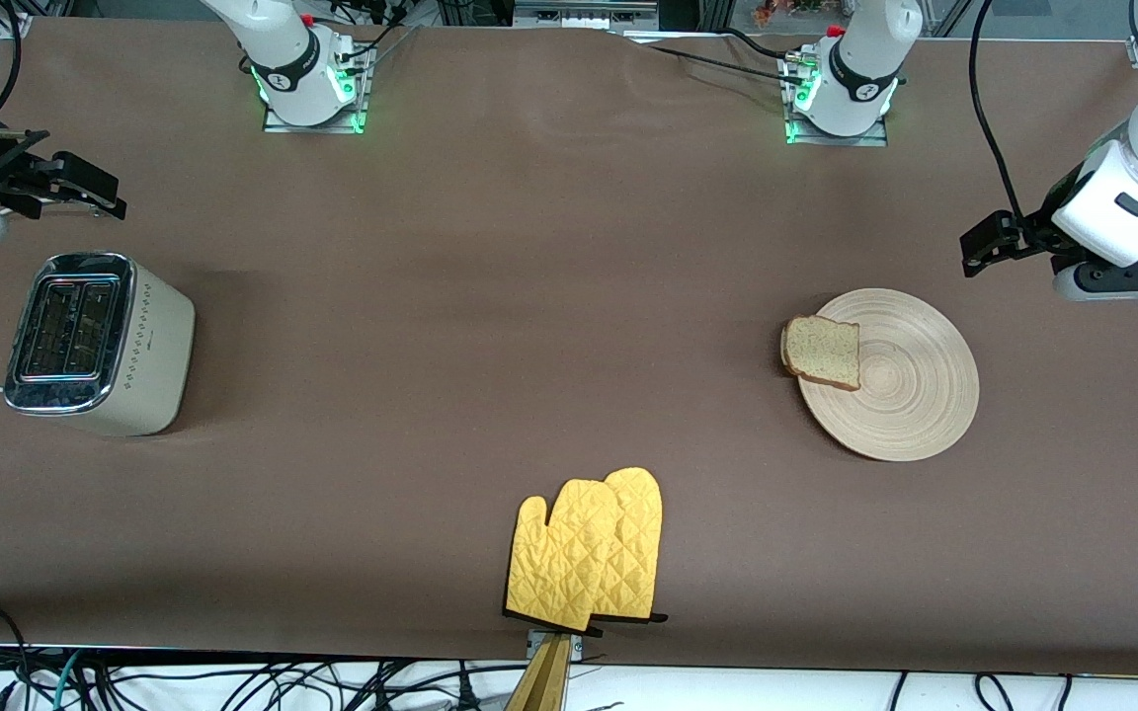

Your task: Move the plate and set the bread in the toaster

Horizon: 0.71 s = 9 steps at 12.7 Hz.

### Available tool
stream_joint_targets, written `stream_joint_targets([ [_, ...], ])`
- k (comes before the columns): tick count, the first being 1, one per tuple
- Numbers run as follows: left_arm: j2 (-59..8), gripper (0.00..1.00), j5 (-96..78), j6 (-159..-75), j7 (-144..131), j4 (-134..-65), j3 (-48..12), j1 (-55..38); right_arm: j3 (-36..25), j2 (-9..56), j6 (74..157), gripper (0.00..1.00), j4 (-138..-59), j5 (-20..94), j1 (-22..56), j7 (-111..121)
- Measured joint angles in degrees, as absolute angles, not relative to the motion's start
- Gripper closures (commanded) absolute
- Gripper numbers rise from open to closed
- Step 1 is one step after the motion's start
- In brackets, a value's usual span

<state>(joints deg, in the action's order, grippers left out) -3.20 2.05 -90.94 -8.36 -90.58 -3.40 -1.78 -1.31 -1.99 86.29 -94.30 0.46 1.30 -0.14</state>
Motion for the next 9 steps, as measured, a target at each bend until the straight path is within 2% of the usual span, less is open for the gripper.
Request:
stream_joint_targets([
  [9,-4.82,0.0,1.87,-90.92,-8.33,-90.65,-2.91,0.98,-1.3,-1.99,86.26,0.0,-94.3,0.46,1.31,-0.14],
])
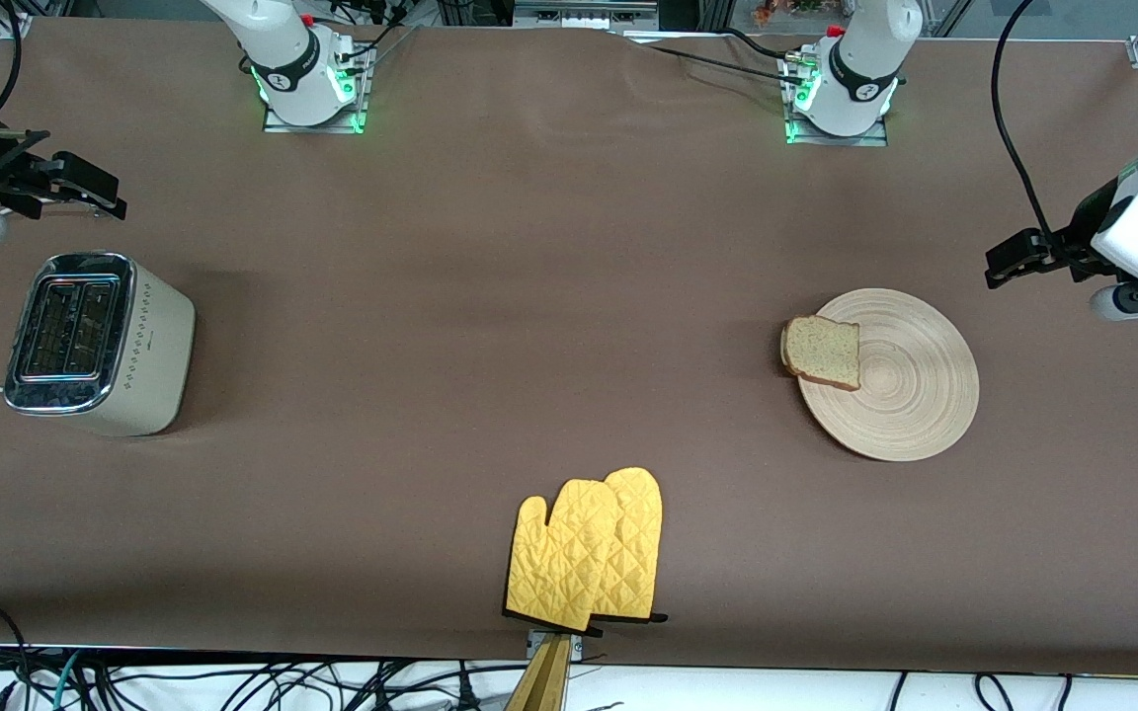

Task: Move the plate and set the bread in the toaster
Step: 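Lower the left gripper to the wooden plate rim and grip it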

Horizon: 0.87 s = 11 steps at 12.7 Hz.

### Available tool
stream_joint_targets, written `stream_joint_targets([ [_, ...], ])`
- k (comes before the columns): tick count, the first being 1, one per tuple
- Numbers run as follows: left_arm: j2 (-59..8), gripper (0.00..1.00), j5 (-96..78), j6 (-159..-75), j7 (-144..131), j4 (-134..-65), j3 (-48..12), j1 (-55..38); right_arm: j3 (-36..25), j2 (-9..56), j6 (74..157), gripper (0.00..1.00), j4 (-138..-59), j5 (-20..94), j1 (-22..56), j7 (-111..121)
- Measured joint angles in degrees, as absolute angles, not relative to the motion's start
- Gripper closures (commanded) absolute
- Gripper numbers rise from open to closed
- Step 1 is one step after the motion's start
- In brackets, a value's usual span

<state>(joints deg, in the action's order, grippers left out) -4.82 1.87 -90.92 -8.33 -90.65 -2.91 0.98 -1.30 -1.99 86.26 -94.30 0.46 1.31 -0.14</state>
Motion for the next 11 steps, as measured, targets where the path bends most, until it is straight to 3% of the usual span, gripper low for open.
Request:
stream_joint_targets([
  [9,-5.68,0.0,1.86,-99.92,-7.59,-101.07,-2.91,3.38,-1.3,-1.99,86.22,0.0,-94.3,0.46,1.32,-0.14],
  [11,-5.66,0.0,1.86,-109.9,-6.36,-107.16,-2.1,4.99,-1.29,-1.99,86.21,0.0,-94.3,0.46,1.33,-0.14],
])
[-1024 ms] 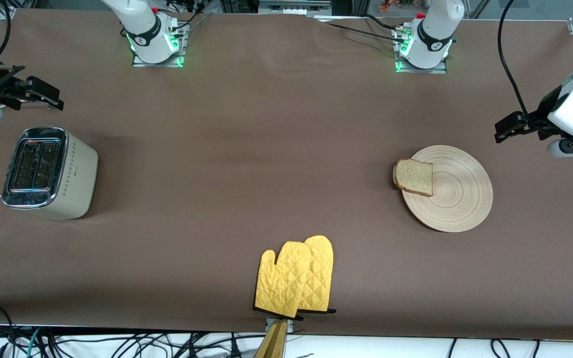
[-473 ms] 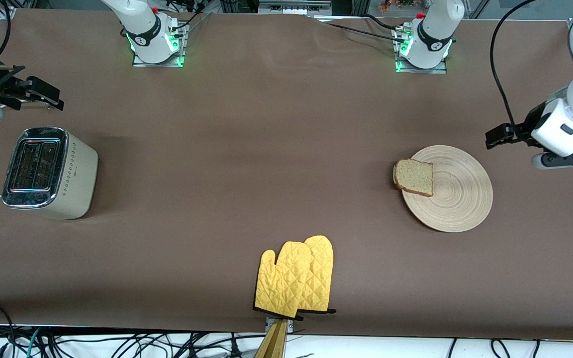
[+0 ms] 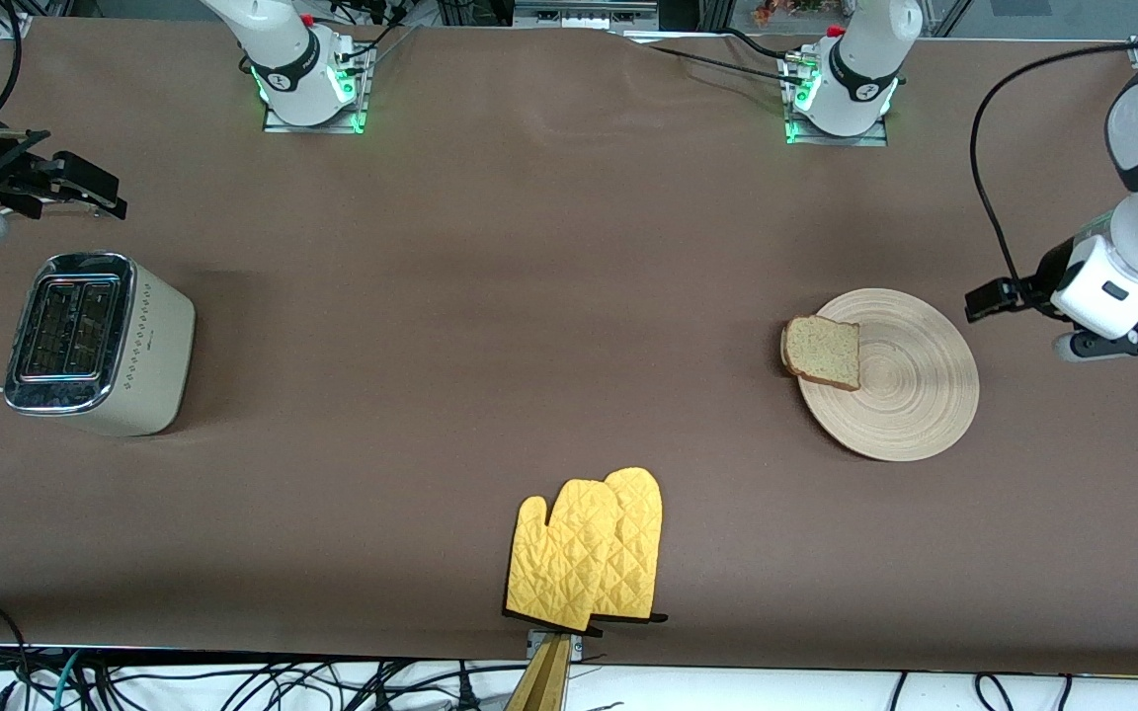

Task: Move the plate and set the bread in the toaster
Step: 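Lower the left gripper to the wooden plate rim and grip it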

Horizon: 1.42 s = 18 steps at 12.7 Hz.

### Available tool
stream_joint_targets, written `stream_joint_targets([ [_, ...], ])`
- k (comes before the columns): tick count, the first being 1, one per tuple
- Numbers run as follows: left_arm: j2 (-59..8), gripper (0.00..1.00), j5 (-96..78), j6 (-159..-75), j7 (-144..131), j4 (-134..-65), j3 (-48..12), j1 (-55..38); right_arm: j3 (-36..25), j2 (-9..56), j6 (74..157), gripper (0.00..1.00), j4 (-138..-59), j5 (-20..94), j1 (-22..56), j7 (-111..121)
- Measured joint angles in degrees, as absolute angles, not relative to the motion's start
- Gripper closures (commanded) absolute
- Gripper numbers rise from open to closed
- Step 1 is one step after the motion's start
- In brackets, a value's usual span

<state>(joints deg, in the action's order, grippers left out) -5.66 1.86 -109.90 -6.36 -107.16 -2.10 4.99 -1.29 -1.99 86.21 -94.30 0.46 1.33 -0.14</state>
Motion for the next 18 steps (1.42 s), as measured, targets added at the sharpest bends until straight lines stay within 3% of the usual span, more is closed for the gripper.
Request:
stream_joint_targets([
  [3,-6.28,0.0,1.85,-121.25,-1.61,-117.16,-1.13,7.77,-1.29,-1.99,86.2,0.0,-94.3,0.46,1.34,-0.14],
  [5,-7.67,0.01,1.34,-123.42,1.66,-118.66,-1.03,9.86,-1.27,-1.99,86.2,0.0,-94.3,0.46,1.35,-0.14],
  [13,-26.38,0.03,-28.21,-125.07,53.77,-116.06,-0.68,27.38,-0.87,-1.99,86.16,0.0,-94.3,0.46,1.4,-0.14],
  [18,-31.66,0.05,-32.24,-119.01,58.54,-110.33,-1.17,28.92,-0.85,-1.99,86.16,0.0,-94.3,0.46,1.41,-0.14],
])
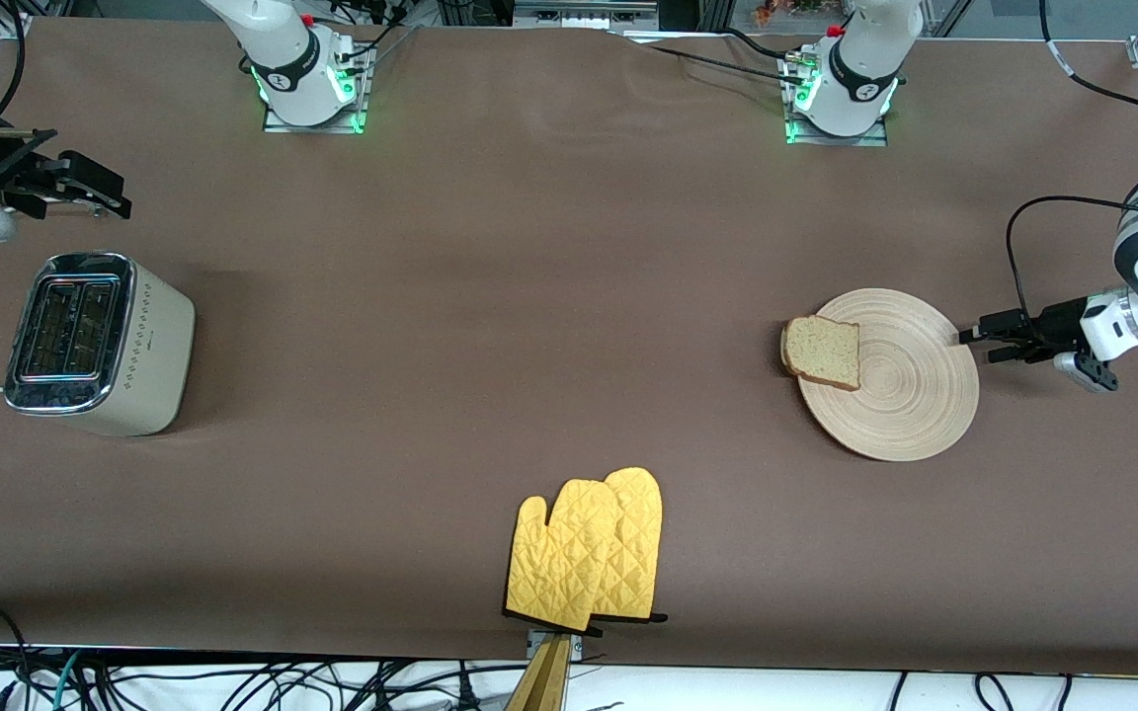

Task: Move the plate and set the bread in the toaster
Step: 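Lower the left gripper to the wooden plate rim and grip it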

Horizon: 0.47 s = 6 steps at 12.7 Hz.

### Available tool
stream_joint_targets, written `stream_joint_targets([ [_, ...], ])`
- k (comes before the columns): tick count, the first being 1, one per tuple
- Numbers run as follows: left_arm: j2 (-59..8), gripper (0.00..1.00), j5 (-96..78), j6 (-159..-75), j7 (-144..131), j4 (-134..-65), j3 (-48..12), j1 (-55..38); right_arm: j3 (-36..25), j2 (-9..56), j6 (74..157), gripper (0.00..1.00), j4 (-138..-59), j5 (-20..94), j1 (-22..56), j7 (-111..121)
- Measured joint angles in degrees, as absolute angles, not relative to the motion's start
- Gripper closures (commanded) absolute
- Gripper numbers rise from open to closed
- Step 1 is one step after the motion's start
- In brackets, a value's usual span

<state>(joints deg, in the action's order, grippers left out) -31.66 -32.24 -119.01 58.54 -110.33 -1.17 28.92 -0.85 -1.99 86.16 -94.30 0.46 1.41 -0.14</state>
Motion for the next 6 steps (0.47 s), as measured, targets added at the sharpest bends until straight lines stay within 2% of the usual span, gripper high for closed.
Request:
stream_joint_targets([
  [4,-34.53,0.07,-36.48,-116.64,58.54,-107.87,-1.64,28.92,-0.85,-1.99,86.16,0.0,-94.3,0.46,1.41,-0.14],
  [6,-36.21,0.11,-38.74,-116.62,58.56,-107.69,-1.71,28.92,-0.85,-1.99,86.16,0.0,-94.3,0.46,1.4,-0.14],
])
